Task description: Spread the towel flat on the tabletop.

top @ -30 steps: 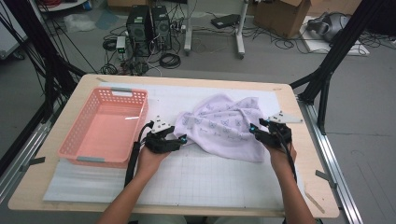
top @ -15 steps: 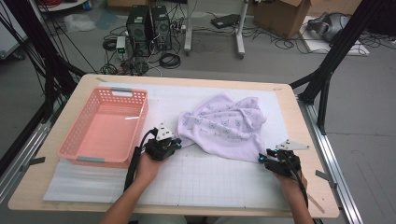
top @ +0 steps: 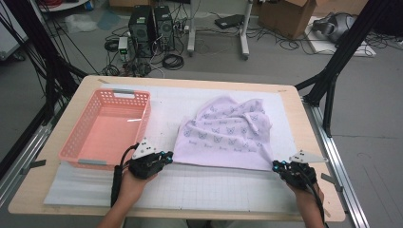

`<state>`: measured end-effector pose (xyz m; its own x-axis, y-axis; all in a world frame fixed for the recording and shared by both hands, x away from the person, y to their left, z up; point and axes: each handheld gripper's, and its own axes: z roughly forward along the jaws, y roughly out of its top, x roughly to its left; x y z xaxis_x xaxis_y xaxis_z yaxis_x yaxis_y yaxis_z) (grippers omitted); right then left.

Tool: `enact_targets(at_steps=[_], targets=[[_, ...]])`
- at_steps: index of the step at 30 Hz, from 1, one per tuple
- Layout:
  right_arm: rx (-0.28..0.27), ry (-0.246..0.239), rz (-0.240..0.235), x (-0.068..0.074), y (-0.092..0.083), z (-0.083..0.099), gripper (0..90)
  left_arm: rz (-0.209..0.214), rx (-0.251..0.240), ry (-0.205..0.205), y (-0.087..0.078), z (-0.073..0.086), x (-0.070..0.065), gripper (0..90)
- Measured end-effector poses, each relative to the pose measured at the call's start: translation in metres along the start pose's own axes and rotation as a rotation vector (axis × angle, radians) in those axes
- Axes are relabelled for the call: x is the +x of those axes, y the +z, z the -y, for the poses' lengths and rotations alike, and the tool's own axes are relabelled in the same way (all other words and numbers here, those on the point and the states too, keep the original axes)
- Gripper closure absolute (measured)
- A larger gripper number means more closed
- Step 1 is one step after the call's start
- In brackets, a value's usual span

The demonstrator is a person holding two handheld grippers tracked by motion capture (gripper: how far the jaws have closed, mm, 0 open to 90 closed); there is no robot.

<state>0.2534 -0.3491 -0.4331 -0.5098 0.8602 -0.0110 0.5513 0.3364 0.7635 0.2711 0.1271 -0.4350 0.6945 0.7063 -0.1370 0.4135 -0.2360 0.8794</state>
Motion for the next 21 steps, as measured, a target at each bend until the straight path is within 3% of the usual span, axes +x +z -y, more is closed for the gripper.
enact_targets(at_steps=[2, 12, 17, 21], targets=[[0.003, -0.015, 0.001, 0.004, -0.007, 0.006, 85.3, 0.009, 0.001, -0.005, -0.004, 0.007, -0.008, 87.2], [0.015, 0.005, 0.009, 0.022, -0.044, 0.041, 85.4, 0.038, 0.014, -0.008, -0.026, 0.037, -0.049, 87.1], [0.016, 0.003, 0.008, 0.031, -0.057, 0.052, 85.4, 0.037, 0.013, -0.004, -0.039, 0.046, -0.062, 87.1], [0.020, 0.007, -0.008, 0.036, -0.065, 0.058, 85.5, 0.032, 0.002, -0.025, -0.050, 0.054, -0.069, 87.1]])
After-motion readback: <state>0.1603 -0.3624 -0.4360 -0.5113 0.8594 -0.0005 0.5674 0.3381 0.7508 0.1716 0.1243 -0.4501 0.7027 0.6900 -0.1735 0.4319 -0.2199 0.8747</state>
